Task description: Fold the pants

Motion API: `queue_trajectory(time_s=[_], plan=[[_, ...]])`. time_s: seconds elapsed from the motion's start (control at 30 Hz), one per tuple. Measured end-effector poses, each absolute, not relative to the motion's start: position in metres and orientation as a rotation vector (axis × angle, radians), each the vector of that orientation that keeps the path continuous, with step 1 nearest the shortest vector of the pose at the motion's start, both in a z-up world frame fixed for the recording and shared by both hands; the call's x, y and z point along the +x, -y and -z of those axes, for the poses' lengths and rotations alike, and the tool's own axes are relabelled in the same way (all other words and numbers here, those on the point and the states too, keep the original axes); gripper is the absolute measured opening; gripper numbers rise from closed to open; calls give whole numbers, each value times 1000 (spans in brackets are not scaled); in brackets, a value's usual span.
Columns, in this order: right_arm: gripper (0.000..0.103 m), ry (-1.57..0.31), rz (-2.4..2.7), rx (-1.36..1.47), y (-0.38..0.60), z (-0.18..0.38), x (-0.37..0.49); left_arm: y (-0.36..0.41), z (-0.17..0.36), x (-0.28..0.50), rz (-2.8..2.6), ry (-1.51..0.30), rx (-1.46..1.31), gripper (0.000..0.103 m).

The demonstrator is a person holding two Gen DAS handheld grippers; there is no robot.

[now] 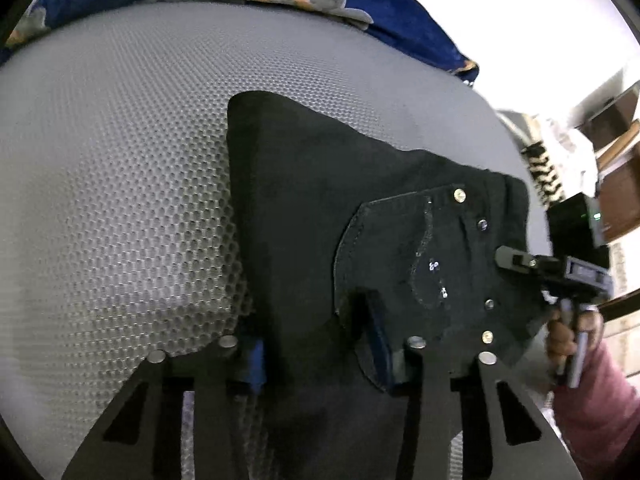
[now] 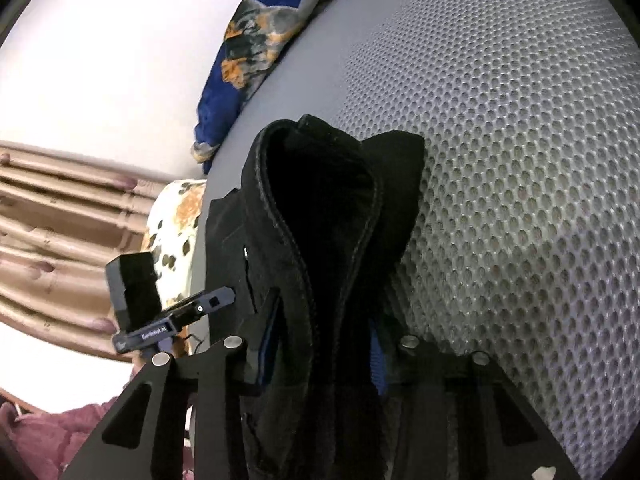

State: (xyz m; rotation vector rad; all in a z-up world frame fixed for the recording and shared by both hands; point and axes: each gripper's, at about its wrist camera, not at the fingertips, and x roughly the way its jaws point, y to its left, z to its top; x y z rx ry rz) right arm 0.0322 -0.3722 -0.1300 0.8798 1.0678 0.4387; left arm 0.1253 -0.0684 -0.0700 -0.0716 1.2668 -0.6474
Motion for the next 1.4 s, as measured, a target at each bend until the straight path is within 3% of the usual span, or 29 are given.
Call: queue_trajectory(time_s=[0.27,0.8,1.4], plan=[[33,-1084,-296,809,358,113,30,97,63,110,543,-1186,144,36],[26,-1091,-224,756,333,84,38,81,44,101,514,-1155,120,20],[24,-1096,-299,724,282,71,75,31,19,110,442,-1076,98,17]])
